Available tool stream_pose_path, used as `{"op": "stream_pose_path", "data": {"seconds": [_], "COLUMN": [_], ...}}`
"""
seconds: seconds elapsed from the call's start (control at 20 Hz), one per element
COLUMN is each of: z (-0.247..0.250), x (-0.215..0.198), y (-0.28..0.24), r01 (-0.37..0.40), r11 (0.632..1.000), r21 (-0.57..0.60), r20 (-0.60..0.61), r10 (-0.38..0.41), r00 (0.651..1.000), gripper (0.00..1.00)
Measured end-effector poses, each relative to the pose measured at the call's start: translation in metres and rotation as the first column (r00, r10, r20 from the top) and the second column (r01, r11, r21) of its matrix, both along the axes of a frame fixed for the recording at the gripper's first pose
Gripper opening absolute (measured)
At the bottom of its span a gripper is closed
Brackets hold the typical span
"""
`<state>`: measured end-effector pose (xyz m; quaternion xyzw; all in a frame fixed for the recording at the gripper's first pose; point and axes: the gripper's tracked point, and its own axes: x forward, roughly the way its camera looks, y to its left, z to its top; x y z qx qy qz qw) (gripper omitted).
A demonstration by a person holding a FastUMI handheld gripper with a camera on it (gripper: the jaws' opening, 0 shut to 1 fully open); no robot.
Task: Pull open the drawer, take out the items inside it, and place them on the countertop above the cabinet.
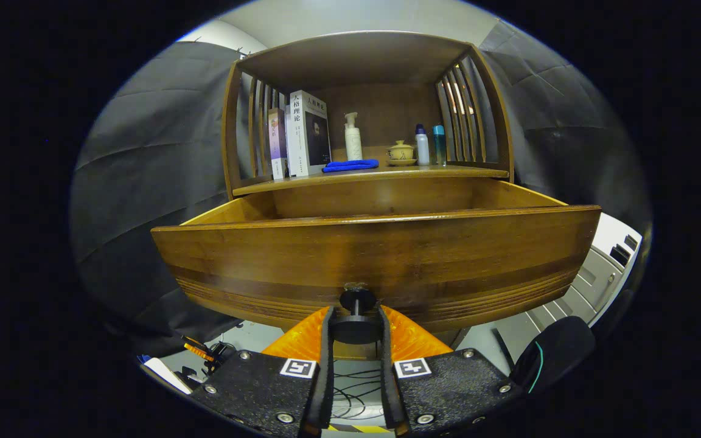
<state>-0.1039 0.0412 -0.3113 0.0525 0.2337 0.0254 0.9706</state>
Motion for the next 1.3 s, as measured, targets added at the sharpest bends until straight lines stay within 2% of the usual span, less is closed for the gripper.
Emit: {"op": "stream_pose_path", "data": {"seconds": [0.15,0.2,0.3,0.4,0.6,0.7,1.0,1.15,1.3], "z": [-0.001,-0.001,0.013,0.035,0.099,0.122,0.165,0.164,0.148], "x": [-0.002,-0.003,-0.007,-0.005,0.008,0.02,0.077,0.106,0.122], "y": [0.003,0.003,0.019,0.024,0.015,0.007,-0.031,-0.036,-0.054], "r01": [-0.02,-0.035,-0.1,-0.131,-0.109,-0.085,0.041,0.1,0.193], "r11": [1.0,0.999,0.995,0.991,0.993,0.995,0.988,0.991,0.98], "r21": [-0.015,-0.024,0.014,0.015,-0.035,-0.047,-0.146,-0.09,-0.038], "r20": [-0.014,-0.021,0.009,0.062,0.166,0.166,0.07,-0.003,-0.132], "r10": [0.02,0.035,0.1,0.13,0.113,0.091,-0.031,-0.101,-0.197], "r00": [1.0,0.999,0.995,0.99,0.98,0.982,0.997,0.995,0.972], "gripper": [0.42,0.47,0.72,0.96,0.96,0.96,0.96,0.96,0.96]}}
